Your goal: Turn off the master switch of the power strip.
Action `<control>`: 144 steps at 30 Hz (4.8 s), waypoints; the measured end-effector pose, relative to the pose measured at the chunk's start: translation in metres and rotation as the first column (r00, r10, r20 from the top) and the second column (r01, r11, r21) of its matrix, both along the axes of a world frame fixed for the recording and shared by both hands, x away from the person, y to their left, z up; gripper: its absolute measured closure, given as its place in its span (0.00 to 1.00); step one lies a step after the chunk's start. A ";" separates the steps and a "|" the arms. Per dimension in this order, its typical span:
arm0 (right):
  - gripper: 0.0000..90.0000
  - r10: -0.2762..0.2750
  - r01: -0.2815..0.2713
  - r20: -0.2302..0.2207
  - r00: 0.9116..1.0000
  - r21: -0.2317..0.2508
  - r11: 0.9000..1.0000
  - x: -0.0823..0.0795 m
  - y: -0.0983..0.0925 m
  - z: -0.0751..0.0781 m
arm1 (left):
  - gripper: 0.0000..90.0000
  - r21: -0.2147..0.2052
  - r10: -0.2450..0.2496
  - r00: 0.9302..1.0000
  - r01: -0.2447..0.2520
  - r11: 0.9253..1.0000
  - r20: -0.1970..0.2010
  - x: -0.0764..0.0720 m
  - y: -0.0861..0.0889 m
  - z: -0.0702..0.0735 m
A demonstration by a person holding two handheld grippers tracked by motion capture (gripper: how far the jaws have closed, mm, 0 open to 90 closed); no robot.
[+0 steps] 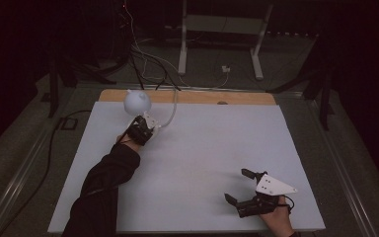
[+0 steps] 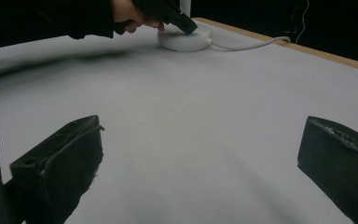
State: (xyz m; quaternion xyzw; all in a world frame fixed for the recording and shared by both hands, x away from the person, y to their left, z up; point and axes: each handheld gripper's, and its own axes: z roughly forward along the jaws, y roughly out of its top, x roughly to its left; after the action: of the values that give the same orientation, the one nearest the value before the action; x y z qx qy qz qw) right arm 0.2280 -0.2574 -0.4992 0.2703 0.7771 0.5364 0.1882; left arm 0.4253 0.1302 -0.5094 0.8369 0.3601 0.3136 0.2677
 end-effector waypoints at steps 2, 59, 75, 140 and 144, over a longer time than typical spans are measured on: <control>0.00 0.000 0.000 -0.001 1.000 0.001 1.000 0.000 0.000 0.000 | 1.00 0.007 0.010 1.000 -0.010 1.000 -0.005 0.000 -0.002 0.000; 0.00 -0.001 0.001 -0.002 1.000 0.016 1.000 0.002 -0.001 0.000 | 0.00 -0.264 -0.129 0.968 0.070 0.962 -0.213 -0.020 0.001 0.042; 0.00 -0.001 0.001 0.000 1.000 0.012 1.000 0.001 -0.001 0.000 | 0.00 -0.371 -0.275 0.934 0.178 0.911 -0.226 -0.043 0.013 0.062; 0.00 0.010 -0.010 0.002 1.000 -0.011 1.000 0.000 0.003 0.000 | 0.00 -0.323 -0.324 0.926 0.252 0.912 -0.193 -0.203 0.091 -0.013; 0.00 0.013 -0.013 0.001 1.000 -0.008 1.000 0.000 0.003 0.000 | 0.00 -0.312 -0.293 0.939 0.229 0.922 -0.178 -0.202 0.094 -0.014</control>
State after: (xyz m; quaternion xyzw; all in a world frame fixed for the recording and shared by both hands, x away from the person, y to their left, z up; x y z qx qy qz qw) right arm 0.2281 -0.2541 -0.4997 0.2642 0.7809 0.5345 0.1861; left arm 0.2236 0.2241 -0.5238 0.8594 0.3139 0.1242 0.3840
